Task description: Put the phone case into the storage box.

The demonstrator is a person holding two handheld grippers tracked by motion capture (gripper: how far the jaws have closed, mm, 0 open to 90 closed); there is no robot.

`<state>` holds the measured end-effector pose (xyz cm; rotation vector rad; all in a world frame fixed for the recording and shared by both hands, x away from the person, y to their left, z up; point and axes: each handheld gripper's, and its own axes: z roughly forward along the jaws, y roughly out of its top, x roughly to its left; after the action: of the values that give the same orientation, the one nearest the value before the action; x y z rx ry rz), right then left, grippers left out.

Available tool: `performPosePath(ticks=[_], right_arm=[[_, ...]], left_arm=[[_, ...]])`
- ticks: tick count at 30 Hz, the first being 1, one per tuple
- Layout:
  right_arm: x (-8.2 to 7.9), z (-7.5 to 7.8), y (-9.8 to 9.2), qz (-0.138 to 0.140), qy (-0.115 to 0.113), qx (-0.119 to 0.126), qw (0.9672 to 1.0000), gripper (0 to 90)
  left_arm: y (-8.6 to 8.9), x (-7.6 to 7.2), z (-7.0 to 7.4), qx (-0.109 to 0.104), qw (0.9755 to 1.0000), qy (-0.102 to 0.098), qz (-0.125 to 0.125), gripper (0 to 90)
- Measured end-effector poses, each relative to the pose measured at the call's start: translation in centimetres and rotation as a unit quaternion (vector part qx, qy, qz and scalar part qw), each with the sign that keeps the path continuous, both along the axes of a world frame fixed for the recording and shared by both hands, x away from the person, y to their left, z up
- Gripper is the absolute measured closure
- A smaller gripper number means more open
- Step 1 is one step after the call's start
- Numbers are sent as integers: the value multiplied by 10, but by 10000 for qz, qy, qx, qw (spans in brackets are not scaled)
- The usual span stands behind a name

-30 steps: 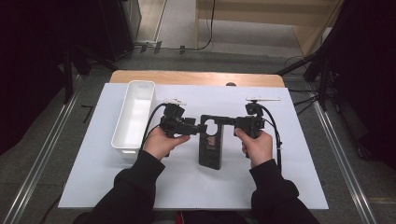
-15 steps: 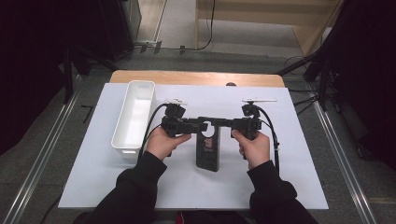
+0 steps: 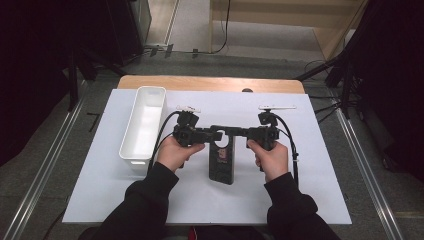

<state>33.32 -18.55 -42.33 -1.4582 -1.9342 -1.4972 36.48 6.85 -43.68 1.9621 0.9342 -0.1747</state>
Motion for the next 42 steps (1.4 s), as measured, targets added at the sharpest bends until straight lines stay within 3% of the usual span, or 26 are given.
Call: performPosePath(ticks=[9,42], right_arm=[[0,0,-1,-26,-31,-5,10000,772],[-1,2,0,-11,-90,43,9999,761]], left_arm=[[0,-1,0,-9,10000,-45,-35,665],[1,-2,3,58,9997,-236,-94,694]])
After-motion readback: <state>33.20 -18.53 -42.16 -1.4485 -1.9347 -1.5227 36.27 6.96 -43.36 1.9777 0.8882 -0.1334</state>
